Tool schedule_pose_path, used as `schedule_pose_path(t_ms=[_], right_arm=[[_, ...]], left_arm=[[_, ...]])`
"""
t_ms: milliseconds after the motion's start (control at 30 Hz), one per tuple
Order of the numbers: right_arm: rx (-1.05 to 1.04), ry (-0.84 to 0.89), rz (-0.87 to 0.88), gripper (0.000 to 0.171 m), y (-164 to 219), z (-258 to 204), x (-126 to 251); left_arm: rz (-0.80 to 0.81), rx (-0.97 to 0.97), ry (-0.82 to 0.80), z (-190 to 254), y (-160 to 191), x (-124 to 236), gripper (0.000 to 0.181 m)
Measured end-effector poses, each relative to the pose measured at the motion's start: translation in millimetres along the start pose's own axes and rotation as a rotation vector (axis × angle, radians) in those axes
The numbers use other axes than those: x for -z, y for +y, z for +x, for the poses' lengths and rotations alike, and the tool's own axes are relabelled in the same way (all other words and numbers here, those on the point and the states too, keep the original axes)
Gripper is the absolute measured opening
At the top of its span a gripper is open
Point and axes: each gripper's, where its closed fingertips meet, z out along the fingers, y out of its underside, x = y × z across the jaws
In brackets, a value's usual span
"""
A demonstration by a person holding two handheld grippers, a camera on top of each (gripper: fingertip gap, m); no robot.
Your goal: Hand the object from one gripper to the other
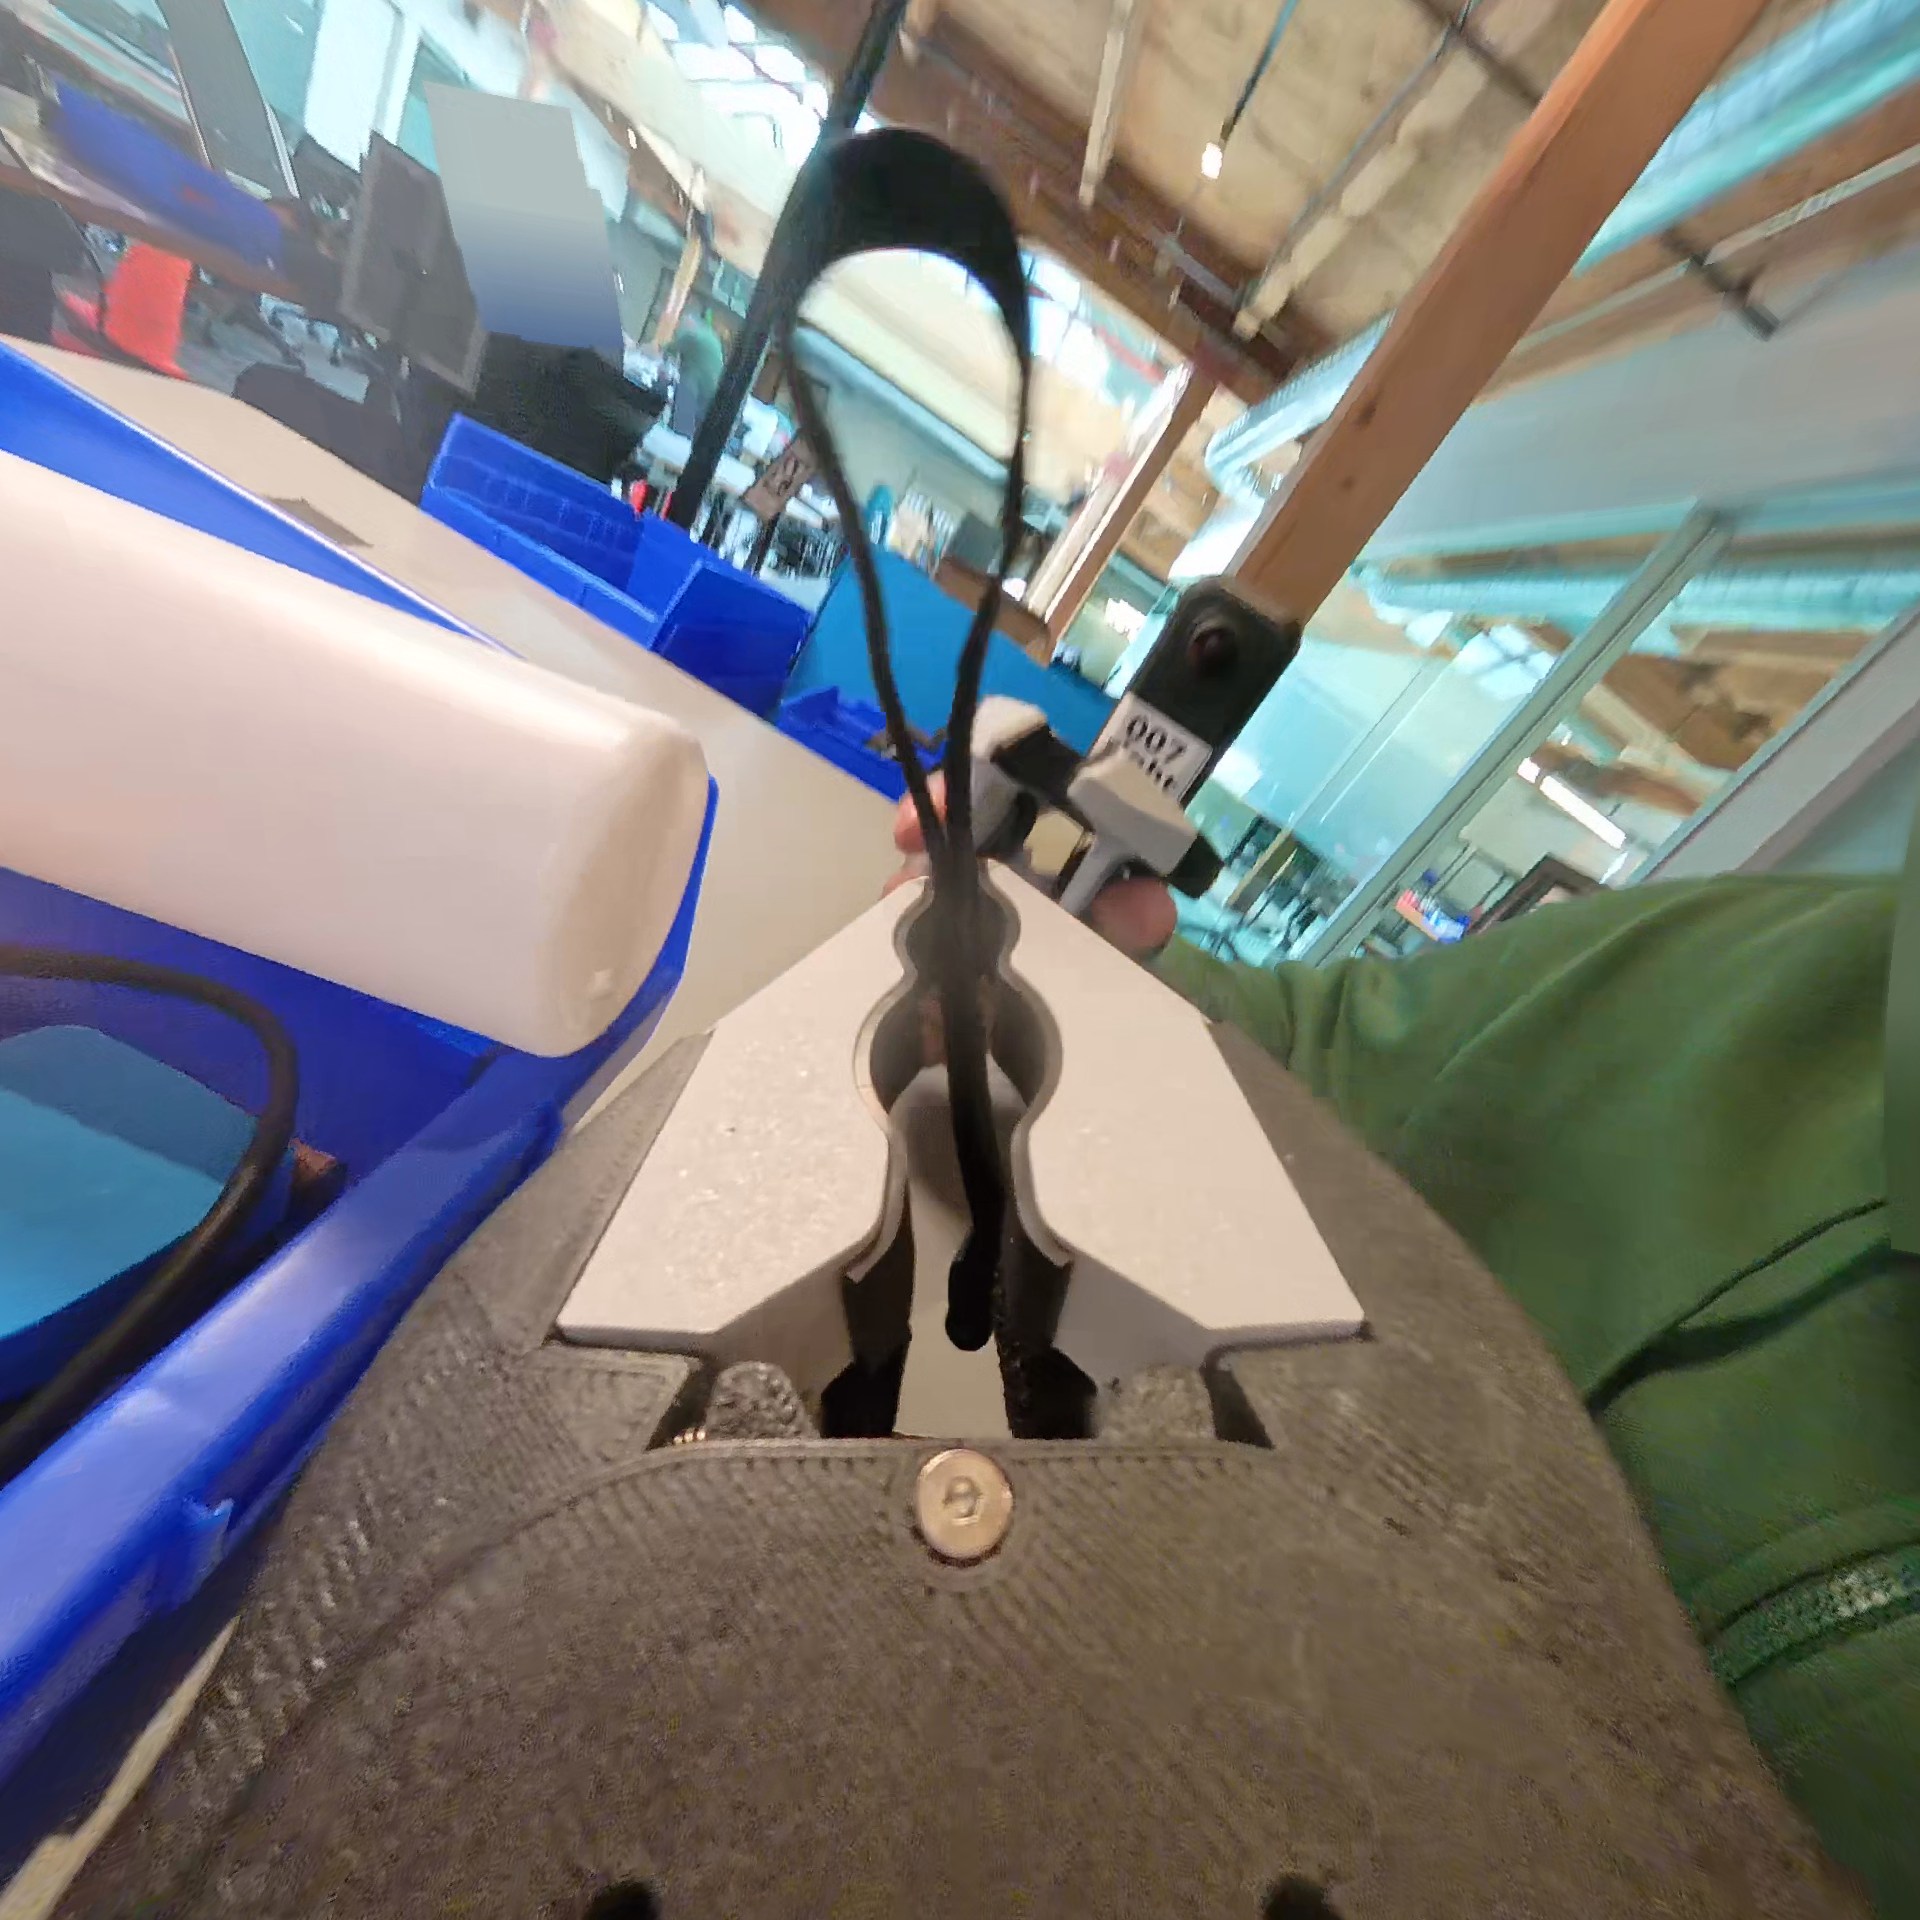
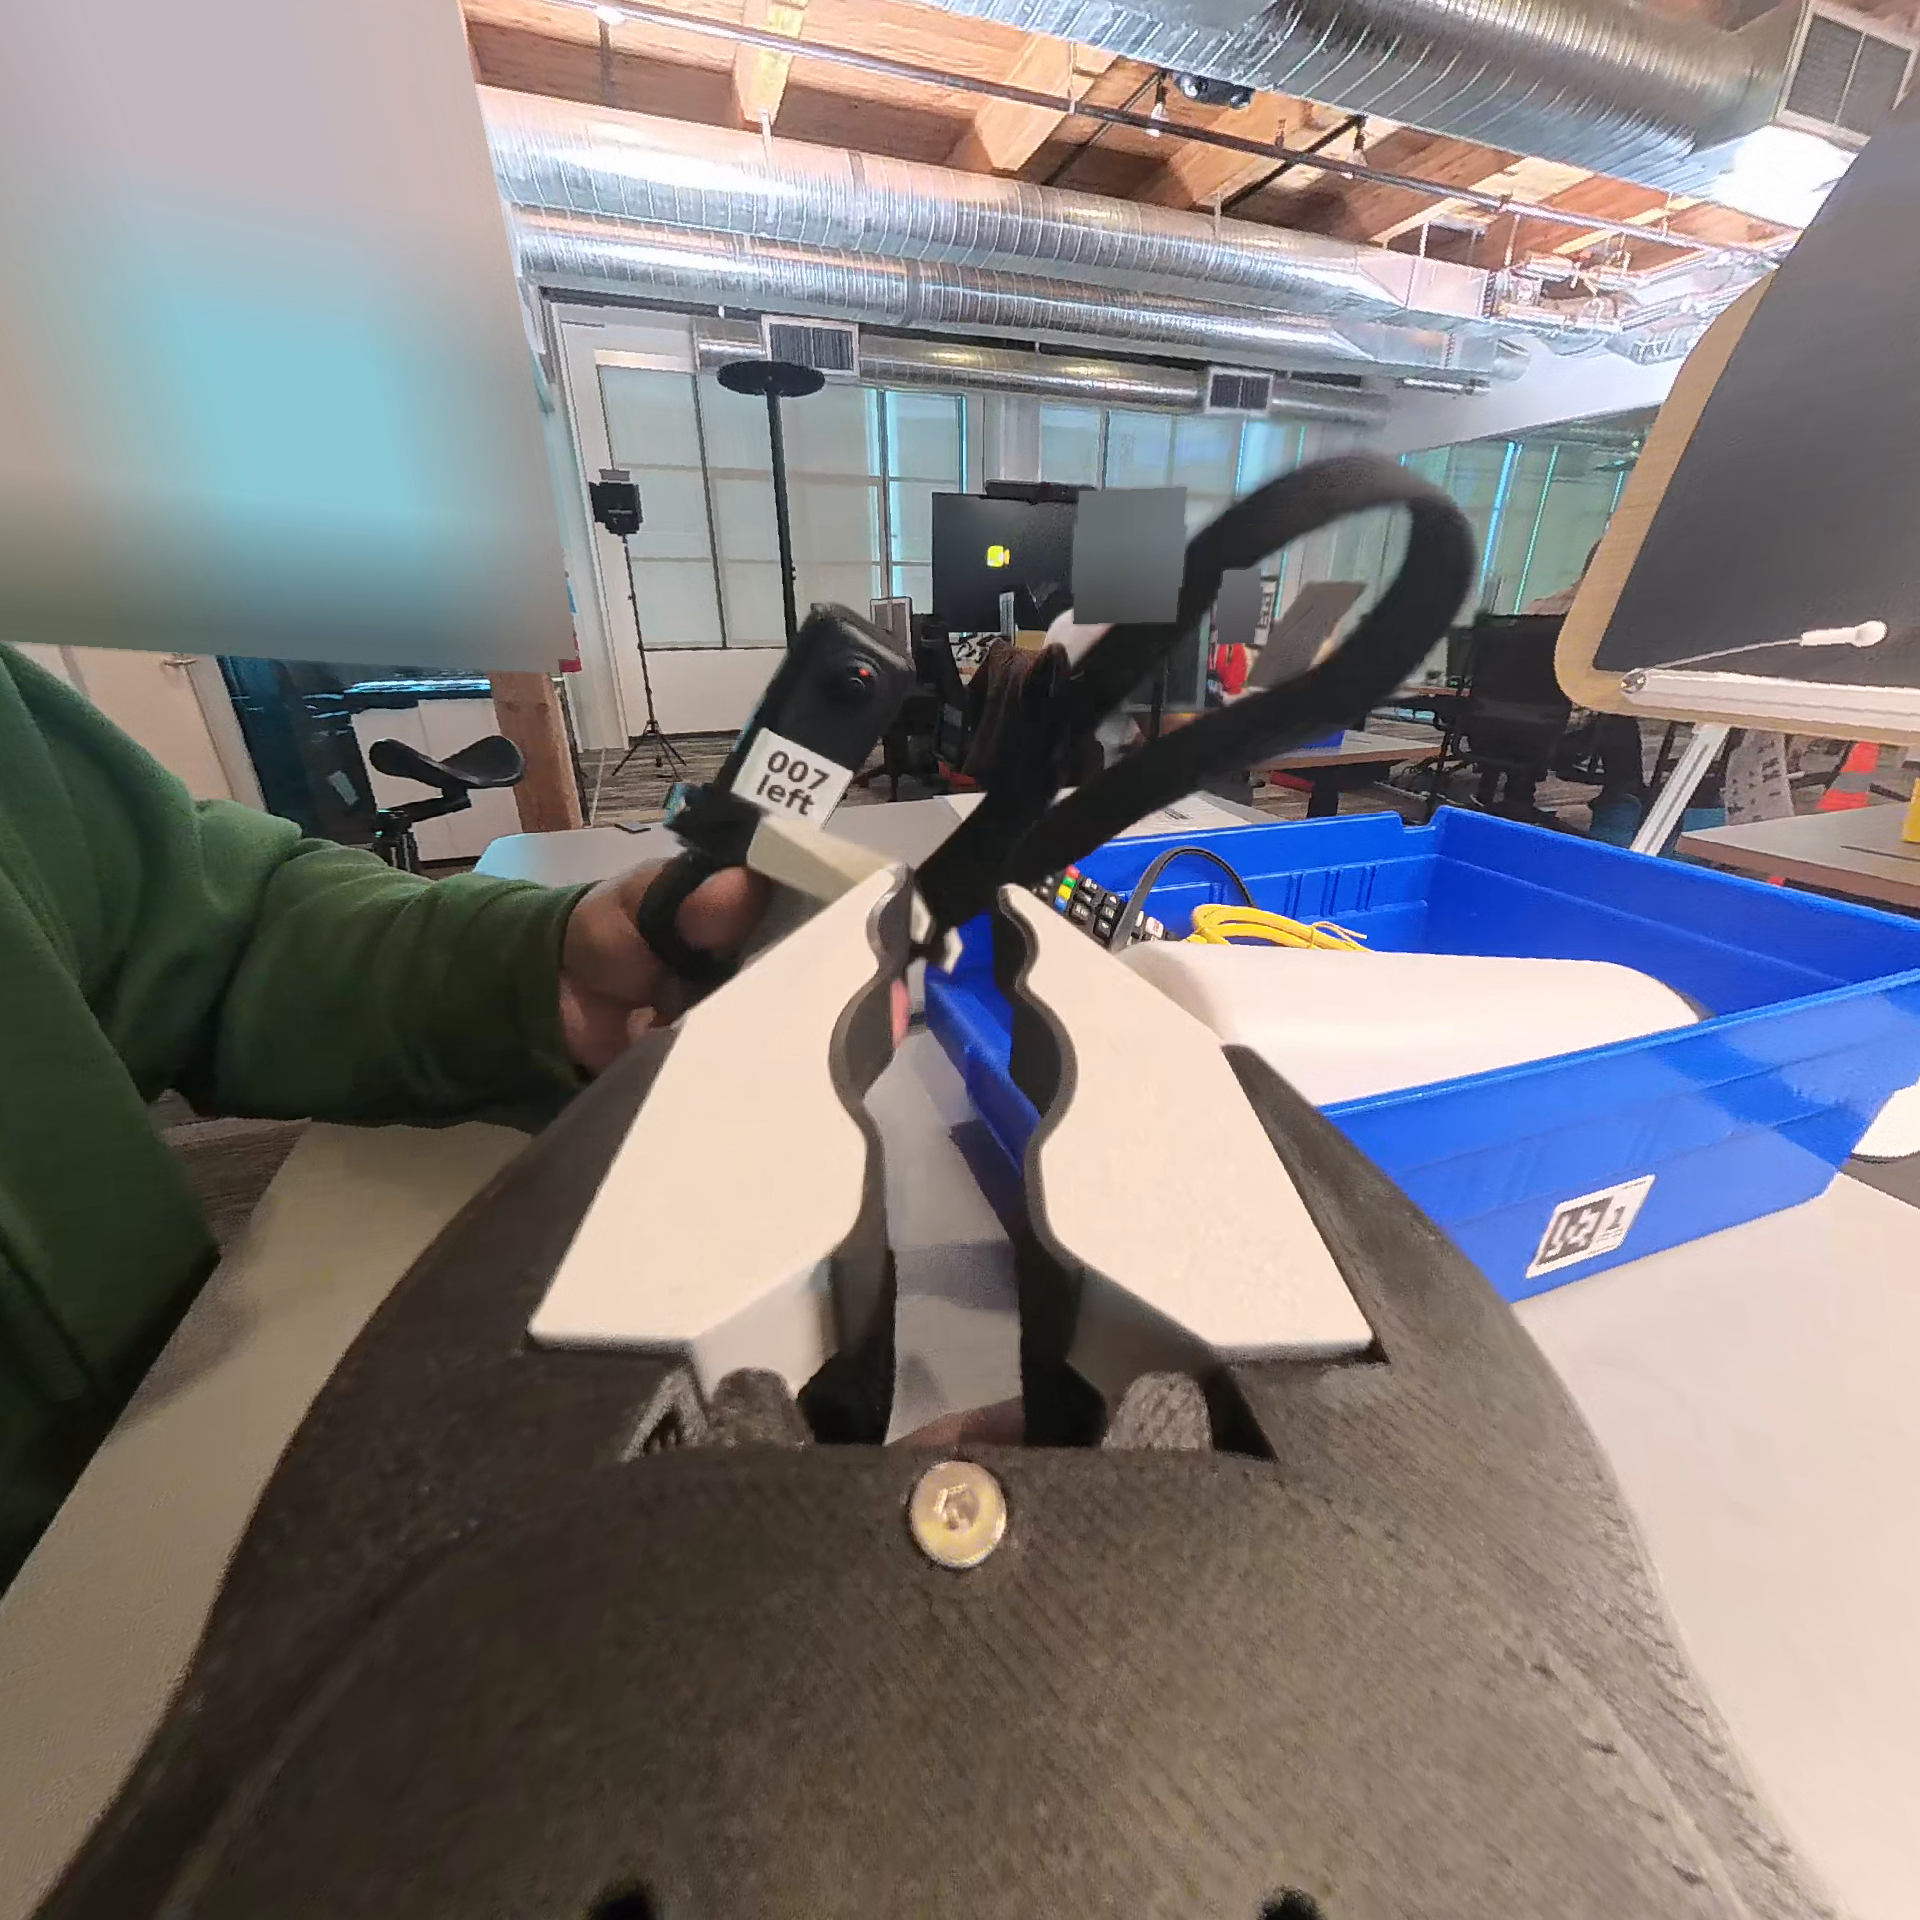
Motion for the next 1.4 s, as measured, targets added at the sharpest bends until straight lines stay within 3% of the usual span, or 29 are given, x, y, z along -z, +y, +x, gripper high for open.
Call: schedule_pose_path(t_ms=[233, 433, 667, 767, 1033, 1133, 1267, 1400], right_arm=[[-0.084, -0.075, -0.114, 0.031, 25.7, -12.2, -8.5], [-0.164, -0.186, -0.173, 0.041, 43.0, -37.0, -15.5], [-0.243, -0.243, -0.2, 0.041, 46.3, -47.0, -16.2], [-0.25, -0.249, -0.199, 0.036, 46.2, -48.4, -16.3], [-0.21, -0.235, -0.193, 0.005, 45.6, -49.3, -16.7], [-0.185, -0.213, -0.201, 0.005, 46.9, -47.0, -17.4], [-0.173, -0.178, -0.196, 0.006, 46.3, -39.2, -16.8], [-0.163, -0.146, -0.167, 0.005, 39.5, -29.6, -14.3]], left_arm=[[0.183, -0.01, 0.061, 10.3, -25.8, 8.1, 0.006], [0.151, -0.147, 0.063, 23.4, -16.8, 0.2, 0.005], [0.098, -0.3, 0.046, 30.7, -5.2, -6.7, 0.006], [0.086, -0.305, 0.058, 32.9, -0.8, -8.9, 0.006], [0.056, -0.271, 0.099, 35.5, 7.0, -12.0, 0.006], [0.054, -0.263, 0.092, 33.8, 7.5, -12.3, 0.008], [0.032, -0.238, 0.062, 27.5, 8.5, -13.4, 0.032], [0.012, -0.253, 0.05, 26.0, 10.6, -13.7, 0.035]])
